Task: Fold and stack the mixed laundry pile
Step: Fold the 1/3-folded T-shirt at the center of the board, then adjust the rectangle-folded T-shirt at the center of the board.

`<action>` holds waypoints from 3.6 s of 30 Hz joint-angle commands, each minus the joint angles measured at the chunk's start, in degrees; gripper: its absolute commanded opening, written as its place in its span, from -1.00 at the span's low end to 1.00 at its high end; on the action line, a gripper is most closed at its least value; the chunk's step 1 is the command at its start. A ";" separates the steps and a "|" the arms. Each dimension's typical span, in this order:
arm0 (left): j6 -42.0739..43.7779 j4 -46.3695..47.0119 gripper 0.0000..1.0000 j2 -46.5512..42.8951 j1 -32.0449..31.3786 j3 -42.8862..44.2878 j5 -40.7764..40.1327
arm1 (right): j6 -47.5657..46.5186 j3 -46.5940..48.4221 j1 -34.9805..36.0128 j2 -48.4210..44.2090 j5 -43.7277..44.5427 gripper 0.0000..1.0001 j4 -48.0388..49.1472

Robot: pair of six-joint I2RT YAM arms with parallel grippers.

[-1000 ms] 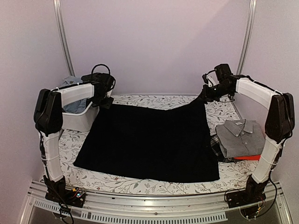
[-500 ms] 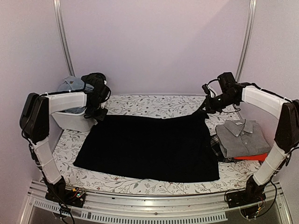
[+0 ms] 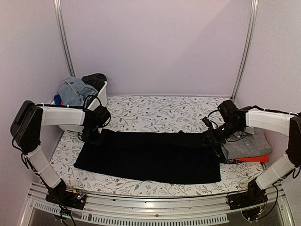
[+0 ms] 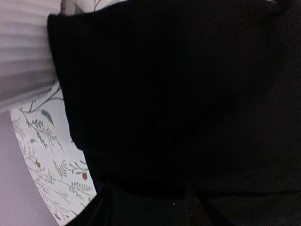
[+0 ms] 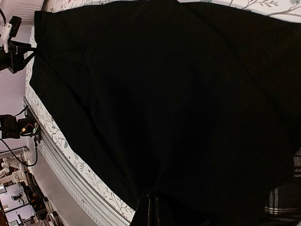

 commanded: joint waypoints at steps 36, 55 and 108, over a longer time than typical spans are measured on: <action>-27.09 19.09 0.07 -22.20 29.57 -18.15 39.25 | -1.52 18.12 2.11 16.89 7.02 0.15 -3.18; -22.51 17.14 0.10 -26.37 28.54 -14.78 39.19 | -4.09 29.53 3.55 32.74 17.27 0.45 -9.97; -6.88 17.47 0.29 -30.39 19.03 -11.55 36.17 | 3.17 15.75 15.22 20.18 7.17 0.18 -11.02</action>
